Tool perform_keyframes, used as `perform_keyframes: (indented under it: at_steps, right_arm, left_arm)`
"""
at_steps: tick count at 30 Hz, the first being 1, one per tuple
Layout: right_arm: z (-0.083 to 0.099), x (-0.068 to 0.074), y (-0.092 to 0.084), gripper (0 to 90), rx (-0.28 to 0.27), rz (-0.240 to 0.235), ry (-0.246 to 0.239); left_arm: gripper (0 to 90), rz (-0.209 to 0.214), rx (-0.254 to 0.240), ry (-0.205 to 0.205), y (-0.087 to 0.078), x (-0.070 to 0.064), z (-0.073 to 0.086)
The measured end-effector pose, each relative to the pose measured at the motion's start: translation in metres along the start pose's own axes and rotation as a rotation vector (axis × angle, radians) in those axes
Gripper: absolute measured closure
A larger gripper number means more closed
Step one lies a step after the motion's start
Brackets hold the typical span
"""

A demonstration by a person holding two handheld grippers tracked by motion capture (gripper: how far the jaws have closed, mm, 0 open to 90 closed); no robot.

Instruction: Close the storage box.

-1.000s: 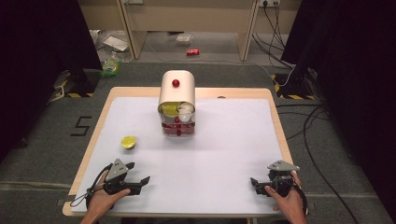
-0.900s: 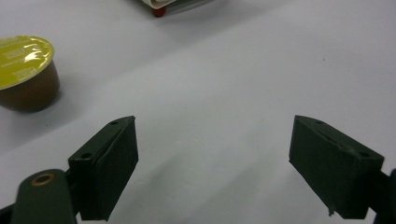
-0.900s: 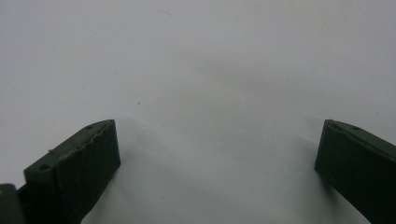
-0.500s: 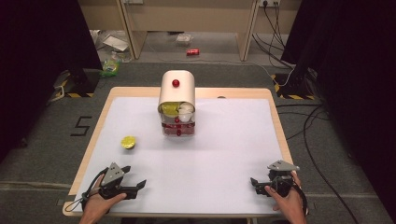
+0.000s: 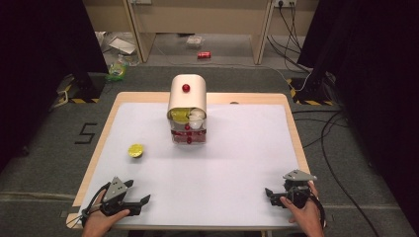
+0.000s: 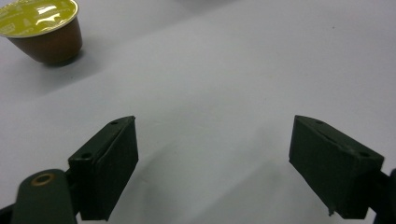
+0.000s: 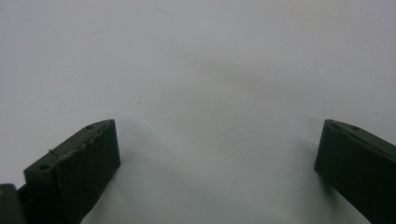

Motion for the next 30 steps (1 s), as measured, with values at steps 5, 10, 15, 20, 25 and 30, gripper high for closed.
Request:
perform_keyframes:
  at_steps: [5, 10, 15, 20, 25, 30]
  right_arm:
    - [0.0, 0.0, 0.0, 0.3, 0.0, 0.0, 0.0]
    - [0.0, 0.0, 0.0, 0.3, 0.001, 0.0, 0.001]
    - [0.0, 0.0, 0.0, 0.3, 0.0, 0.0, 0.0]
    - [0.0, 0.0, 0.0, 0.3, 0.0, 0.0, 0.001]
    - [0.0, 0.0, 0.0, 0.3, 0.0, 0.0, 0.001]
    - [0.0, 0.0, 0.0, 0.3, -0.001, -0.001, 0.001]
  left_arm:
    - [15.3, -0.005, 0.0, -0.006, 0.0, 0.001, 0.004]
    - [15.3, -0.01, 0.0, -0.012, 0.0, 0.002, 0.009]
    - [15.3, -0.022, -0.003, -0.01, -0.002, 0.001, 0.013]
    - [15.2, -0.027, 0.0, -0.007, -0.002, 0.0, 0.016]
    - [15.1, -0.03, -0.011, -0.013, -0.004, -0.001, 0.019]
    - [14.9, -0.034, -0.033, -0.027, -0.004, -0.002, 0.022]
Point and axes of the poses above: each handheld gripper's, and its own axes: y roughly forward along the jaws, z roughly out of its underside, x roughly to its left, the point moved 6 cm from there along y, roughly forward along the jaws, and after that the axes turned 12 degrees about x, right-handed, at the moved point
